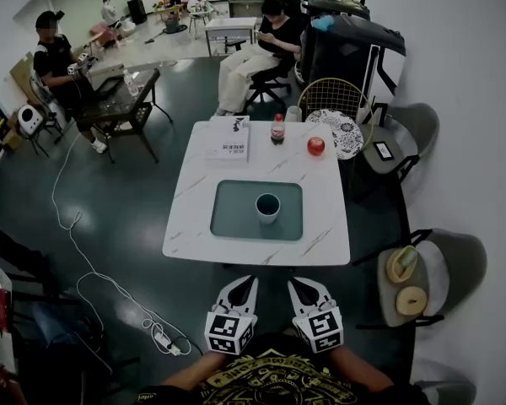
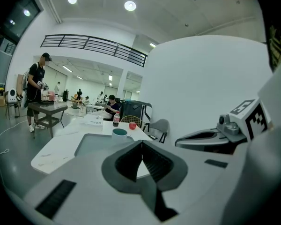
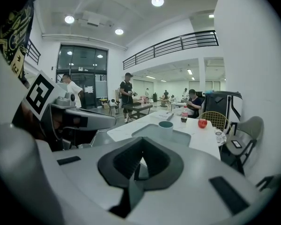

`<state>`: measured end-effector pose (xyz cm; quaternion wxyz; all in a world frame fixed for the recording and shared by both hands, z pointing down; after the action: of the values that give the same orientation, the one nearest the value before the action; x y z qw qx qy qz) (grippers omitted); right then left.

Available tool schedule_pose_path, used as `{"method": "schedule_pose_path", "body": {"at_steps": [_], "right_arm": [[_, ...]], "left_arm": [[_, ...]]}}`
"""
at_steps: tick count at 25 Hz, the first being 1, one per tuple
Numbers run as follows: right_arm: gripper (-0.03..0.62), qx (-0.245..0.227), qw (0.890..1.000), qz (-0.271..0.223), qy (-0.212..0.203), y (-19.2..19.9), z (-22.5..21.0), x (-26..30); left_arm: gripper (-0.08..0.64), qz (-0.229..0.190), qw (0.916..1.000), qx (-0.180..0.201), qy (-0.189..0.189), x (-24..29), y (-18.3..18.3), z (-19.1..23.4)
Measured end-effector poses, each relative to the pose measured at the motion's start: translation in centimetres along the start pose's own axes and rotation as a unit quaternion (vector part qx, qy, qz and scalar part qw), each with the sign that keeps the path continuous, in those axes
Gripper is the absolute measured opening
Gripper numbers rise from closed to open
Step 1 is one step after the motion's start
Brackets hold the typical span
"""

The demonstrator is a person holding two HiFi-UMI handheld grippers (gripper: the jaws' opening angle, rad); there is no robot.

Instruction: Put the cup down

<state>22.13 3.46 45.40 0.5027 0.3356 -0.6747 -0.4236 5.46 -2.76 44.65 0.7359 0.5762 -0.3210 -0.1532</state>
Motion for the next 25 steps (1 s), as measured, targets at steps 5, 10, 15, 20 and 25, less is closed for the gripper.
{"method": "schedule_pose_path", "body": {"at_steps": [5, 10, 15, 20, 25], "right_arm": [[0.008, -0.003, 1.000, -0.001, -0.024, 0.6, -1.7, -2.6], [0.008, -0.006, 0.999, 0.004, -0.052, 2.2, -2.6, -4.5], [0.006, -0.011, 0.998, 0.009, -0.069, 3.8, -3.3, -5.8], [0.006, -0.017, 0.997, 0.016, -0.077, 4.9, -4.1, -6.8], [0.005, -0.012, 0.996, 0.018, -0.082, 5.3, -4.2, -7.2]], "left_arm": [[0.011, 0.001, 0.9997, -0.012, -0.023, -0.2, 0.4, -3.1], [0.011, 0.004, 0.9987, -0.020, -0.047, -0.6, 1.4, -5.6], [0.011, 0.005, 0.9982, -0.017, -0.058, -0.9, 2.9, -7.9], [0.011, 0.007, 0.9969, -0.028, -0.073, -1.1, 4.2, -9.1], [0.011, 0.002, 0.9969, -0.021, -0.075, -1.4, 4.1, -9.8]]}}
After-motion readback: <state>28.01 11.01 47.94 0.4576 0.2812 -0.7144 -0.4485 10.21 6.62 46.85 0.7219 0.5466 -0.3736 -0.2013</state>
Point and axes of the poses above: the fingertips, and each gripper's own axes: x forward along the fingers, z to its left, y out of its underside, the point moved 8 cm from there along -x, backward along the fingers, and after that the axes turned 6 degrees about x, right-handed, at the moved point
